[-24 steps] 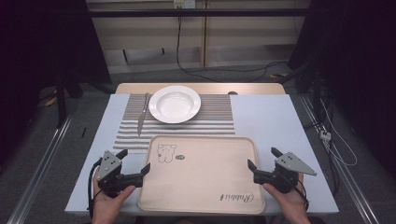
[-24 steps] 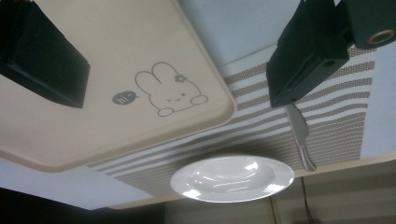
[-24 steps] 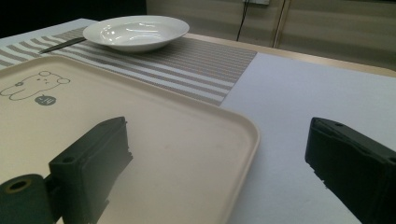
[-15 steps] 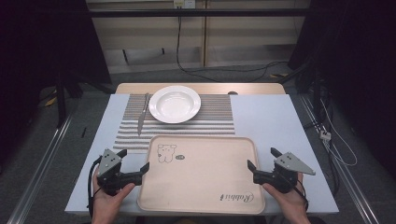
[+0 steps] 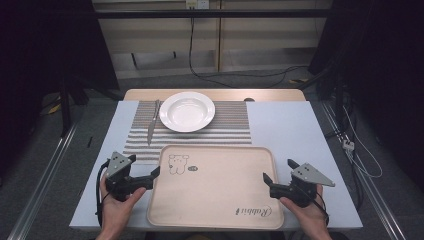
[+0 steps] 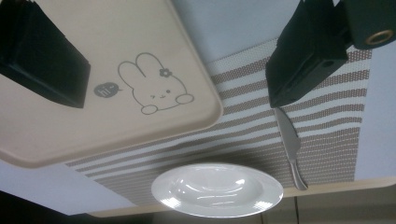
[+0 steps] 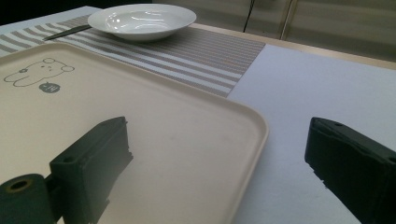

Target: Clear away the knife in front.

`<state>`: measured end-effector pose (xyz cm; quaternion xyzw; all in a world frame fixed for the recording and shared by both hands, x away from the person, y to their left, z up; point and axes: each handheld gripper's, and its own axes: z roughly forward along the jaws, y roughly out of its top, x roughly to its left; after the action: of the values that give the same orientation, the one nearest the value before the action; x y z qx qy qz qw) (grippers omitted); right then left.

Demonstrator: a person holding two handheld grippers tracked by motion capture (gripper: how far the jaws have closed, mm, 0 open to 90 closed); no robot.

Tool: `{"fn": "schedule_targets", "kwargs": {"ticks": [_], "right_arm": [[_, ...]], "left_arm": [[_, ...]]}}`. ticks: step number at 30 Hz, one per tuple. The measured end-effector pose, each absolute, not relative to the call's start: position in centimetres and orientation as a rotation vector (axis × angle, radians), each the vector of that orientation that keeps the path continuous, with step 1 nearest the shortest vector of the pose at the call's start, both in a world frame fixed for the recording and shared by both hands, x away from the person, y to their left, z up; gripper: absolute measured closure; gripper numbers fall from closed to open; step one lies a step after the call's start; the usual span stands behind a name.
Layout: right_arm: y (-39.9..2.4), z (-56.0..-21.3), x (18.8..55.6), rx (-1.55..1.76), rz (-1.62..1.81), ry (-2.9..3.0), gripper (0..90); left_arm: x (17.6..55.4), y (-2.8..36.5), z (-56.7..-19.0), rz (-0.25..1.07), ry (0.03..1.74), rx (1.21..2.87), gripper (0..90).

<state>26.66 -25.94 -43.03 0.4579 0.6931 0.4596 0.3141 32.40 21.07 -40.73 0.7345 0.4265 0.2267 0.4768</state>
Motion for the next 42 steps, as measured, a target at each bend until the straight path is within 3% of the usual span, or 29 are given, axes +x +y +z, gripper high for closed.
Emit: {"fn": "schedule_targets", "kwargs": {"ticks": [6,20,29,42], "right_arm": [[-26.0,-43.1,26.8,1.209,1.219,1.847,6.6],[-25.8,-43.2,26.9,1.205,1.223,1.853,6.6],[-25.9,-43.2,27.0,1.213,1.234,1.854,6.6],[-25.6,-43.1,27.0,1.201,1.227,1.865,6.6]], "left_arm": [[33.0,20.3,-40.2,0.568,0.987,1.883,4.6],[36.3,19.6,-38.0,0.552,0.993,1.888,5.8],[39.1,18.8,-37.5,0.542,1.009,2.003,5.5],[43.1,20.0,-36.3,0.559,1.11,1.956,8.6]]}}
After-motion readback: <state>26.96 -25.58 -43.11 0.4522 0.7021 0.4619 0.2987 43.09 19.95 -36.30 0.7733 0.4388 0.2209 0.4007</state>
